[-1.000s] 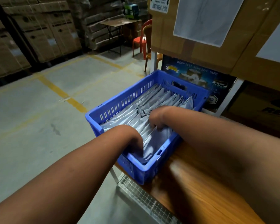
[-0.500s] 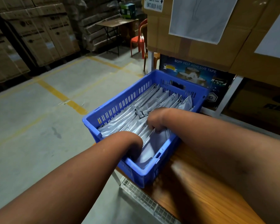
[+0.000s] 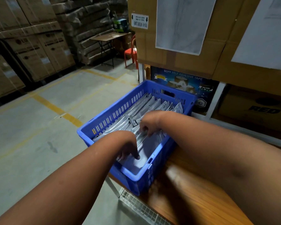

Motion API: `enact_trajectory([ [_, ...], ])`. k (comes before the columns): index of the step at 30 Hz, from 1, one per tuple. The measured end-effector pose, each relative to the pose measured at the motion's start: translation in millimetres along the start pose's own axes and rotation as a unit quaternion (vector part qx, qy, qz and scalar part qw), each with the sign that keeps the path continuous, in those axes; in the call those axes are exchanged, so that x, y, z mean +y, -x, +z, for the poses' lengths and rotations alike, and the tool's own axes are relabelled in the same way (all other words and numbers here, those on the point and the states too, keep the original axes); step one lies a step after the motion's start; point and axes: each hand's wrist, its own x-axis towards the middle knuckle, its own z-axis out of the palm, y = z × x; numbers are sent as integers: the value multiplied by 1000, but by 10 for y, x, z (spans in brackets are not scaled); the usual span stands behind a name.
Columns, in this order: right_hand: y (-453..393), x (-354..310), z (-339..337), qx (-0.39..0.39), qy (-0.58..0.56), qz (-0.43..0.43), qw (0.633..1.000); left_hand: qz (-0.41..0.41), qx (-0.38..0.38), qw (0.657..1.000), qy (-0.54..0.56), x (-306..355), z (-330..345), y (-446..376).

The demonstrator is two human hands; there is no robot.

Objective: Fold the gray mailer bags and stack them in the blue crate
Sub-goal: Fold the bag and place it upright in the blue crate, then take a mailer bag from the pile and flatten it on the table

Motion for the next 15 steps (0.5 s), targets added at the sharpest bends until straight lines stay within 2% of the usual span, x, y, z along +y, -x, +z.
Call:
enact_trajectory([
  [3, 349, 135, -144, 31, -13, 16, 999, 33, 131, 989, -62, 119, -228, 161],
  [5, 638, 212, -175, 48, -22, 33, 998, 56, 234, 962, -131, 289, -336, 351],
  [7, 962, 296, -146, 70, -39, 59, 995, 86, 300, 935, -167, 523, -401, 537],
  [11, 1752, 499, 74, 142, -77, 129, 978, 162, 356, 915, -102, 1187, -460, 843],
  [15, 2707, 697, 575, 175, -105, 216, 955, 241, 387, 881, -124, 2070, -369, 1045],
])
